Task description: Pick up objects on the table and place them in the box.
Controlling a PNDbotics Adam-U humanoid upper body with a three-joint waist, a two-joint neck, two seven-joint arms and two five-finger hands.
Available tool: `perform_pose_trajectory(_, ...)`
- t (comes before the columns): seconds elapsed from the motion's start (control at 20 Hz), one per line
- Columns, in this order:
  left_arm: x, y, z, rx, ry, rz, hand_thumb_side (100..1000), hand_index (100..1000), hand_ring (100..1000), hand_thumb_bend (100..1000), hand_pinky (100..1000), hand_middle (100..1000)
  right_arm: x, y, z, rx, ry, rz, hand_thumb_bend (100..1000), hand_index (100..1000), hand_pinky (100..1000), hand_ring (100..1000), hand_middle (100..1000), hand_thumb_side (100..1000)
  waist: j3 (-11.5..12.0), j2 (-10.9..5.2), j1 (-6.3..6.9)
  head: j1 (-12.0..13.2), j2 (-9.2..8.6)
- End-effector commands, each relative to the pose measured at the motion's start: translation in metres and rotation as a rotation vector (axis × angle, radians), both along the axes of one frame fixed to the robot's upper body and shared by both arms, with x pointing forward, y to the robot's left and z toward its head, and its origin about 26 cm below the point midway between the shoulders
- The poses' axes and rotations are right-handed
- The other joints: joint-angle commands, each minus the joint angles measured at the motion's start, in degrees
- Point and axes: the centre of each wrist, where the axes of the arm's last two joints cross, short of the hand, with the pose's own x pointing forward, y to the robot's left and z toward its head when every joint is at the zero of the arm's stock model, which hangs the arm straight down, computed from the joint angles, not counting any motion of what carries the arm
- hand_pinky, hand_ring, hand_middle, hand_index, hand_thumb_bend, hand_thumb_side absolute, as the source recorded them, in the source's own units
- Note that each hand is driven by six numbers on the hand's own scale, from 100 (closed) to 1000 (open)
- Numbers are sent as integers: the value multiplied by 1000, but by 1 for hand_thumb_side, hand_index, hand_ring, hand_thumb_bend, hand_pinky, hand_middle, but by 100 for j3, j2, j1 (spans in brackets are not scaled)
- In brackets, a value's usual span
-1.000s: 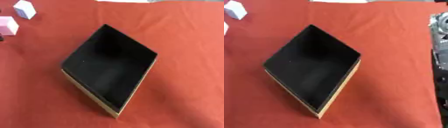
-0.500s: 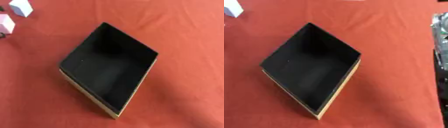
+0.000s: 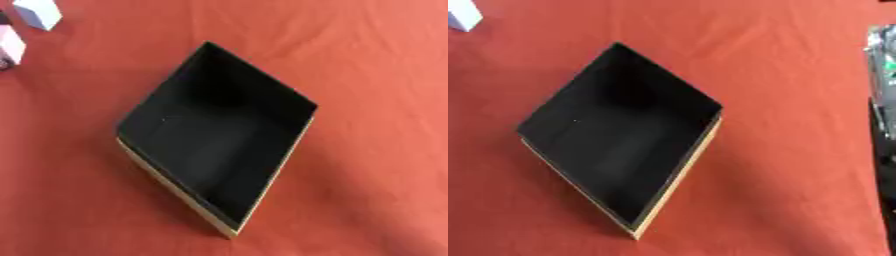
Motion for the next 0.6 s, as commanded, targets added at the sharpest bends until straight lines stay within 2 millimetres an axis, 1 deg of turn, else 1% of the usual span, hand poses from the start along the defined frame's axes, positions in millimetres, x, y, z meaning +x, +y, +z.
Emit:
perform_pose_trajectory(0.05,-3,3,18,-12,-50,4,100,763,627,374,524,666,-5,-2,11,-21,-32,-6,100,797,800,674,600,673,-4,-110,12,7,-38)
perform_pose_trajectory(0.15,-3,3,20,-28,-50,0,100,755,618,340,519,657,-5,-2,10,-21,-30,-7,100,797,800,675,600,673,1,-122,9,7,-18)
perform_pose_trajectory(0.3,-4,3,25,-43,-54,-7,100,759,616,323,514,659,-5,-2,10,-21,-28,-9,100,797,801,675,600,673,10,-145,10,-5,7)
perform_pose_trajectory(0.6,-8,-1,39,-34,-67,-39,100,766,616,323,513,664,-5,-3,8,-21,-23,-13,100,798,801,676,601,673,40,-208,17,-43,59)
